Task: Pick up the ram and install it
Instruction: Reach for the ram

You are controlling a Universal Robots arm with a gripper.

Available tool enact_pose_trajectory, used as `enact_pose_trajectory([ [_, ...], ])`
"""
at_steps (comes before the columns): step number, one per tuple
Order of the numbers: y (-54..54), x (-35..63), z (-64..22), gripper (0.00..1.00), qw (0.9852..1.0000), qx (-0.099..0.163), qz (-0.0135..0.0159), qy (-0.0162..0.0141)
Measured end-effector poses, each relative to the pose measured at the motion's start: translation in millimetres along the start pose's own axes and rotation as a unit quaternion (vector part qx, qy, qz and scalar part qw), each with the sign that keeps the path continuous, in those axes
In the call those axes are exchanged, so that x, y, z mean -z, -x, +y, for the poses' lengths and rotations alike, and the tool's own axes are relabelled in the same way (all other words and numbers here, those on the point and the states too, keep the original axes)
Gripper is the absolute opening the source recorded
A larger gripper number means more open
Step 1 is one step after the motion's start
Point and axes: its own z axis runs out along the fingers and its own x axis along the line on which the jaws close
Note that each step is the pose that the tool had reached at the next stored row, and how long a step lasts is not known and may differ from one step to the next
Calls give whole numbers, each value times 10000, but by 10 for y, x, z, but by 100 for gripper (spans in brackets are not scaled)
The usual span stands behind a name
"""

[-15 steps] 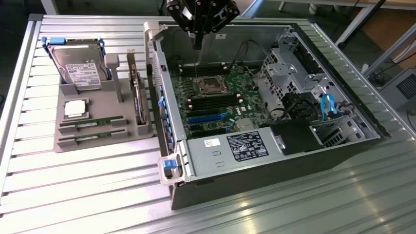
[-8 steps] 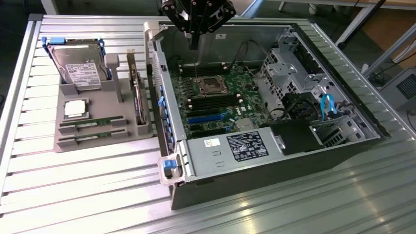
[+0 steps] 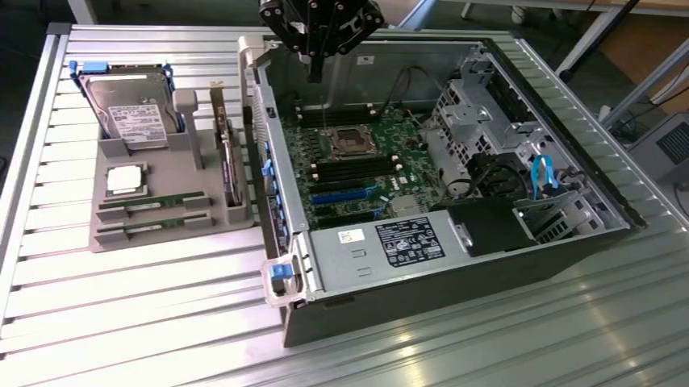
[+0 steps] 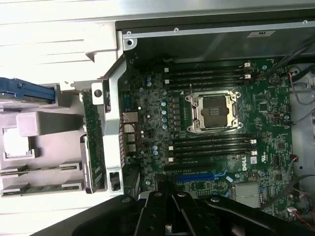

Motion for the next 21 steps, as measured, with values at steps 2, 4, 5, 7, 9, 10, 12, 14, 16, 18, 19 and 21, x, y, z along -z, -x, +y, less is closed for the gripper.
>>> enact_pose_trajectory([
  [2, -32, 1, -2, 10, 10000, 0, 0, -7],
  [4, -42, 1, -3, 10, 10000, 0, -1, -9],
  [5, -52, 1, -4, 10, 10000, 0, -1, -12],
  [7, -66, 2, -5, 10, 10000, 1, -1, -16],
  [9, -78, 2, -6, 10, 10000, 1, -1, -19],
  [10, -89, 2, -7, 10, 10000, 0, -1, -20],
  [12, -115, 3, -9, 10, 10000, 0, -2, -22],
  [14, -147, 4, -11, 10, 10000, 1, -2, -23],
  [16, -170, 4, -13, 10, 10000, 1, -2, -24],
  [18, -192, 5, -15, 10, 10000, 1, -2, -26],
  [19, -203, 5, -15, 10, 10000, 1, -2, -26],
  [21, -222, 5, -17, 10, 10000, 1, -2, -27],
])
